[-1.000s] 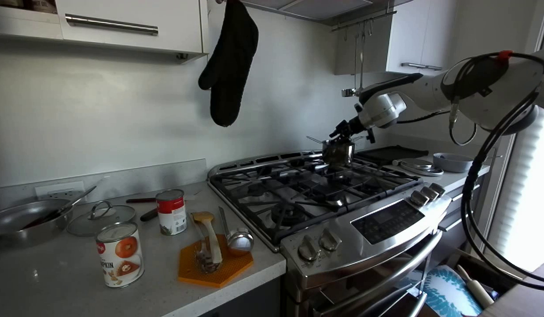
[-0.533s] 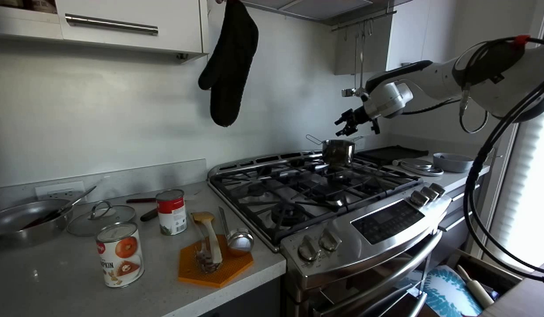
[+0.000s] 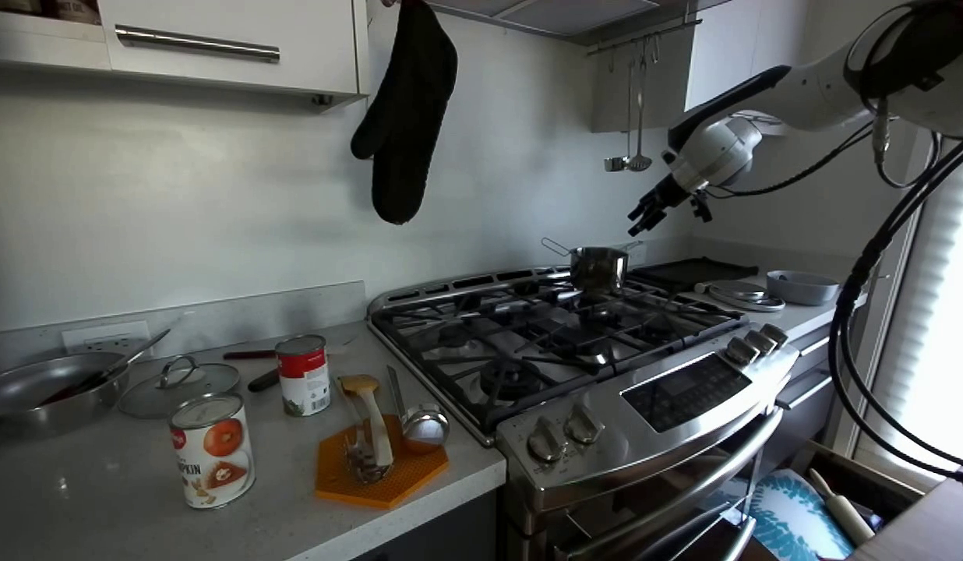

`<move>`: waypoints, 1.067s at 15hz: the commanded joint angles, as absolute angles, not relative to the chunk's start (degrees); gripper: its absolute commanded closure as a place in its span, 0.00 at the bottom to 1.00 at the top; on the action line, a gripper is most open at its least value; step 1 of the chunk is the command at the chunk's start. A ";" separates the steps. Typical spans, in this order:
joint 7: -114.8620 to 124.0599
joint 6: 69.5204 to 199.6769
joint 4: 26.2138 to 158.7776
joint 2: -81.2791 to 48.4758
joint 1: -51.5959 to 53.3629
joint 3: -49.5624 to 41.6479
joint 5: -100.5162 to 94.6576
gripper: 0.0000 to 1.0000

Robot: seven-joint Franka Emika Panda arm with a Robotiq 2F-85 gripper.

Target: Pick up the stirrer on the right countertop and put it in the pot on the stove plate

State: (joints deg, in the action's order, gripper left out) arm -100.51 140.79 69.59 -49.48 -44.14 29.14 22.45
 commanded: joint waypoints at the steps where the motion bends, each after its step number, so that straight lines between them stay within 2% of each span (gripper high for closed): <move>1: -90.49 141.65 83.39 -38.31 -44.47 24.09 21.79 0.00; 5: -79.42 143.07 94.09 -30.09 -43.12 20.49 21.63 0.00; 6: -77.96 142.97 95.91 -27.85 -39.71 16.00 24.31 0.00; 16: -42.27 140.40 111.98 -14.09 -21.19 -3.66 14.12 0.00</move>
State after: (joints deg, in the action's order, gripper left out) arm -52.32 141.80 104.87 -19.85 -25.66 1.20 18.56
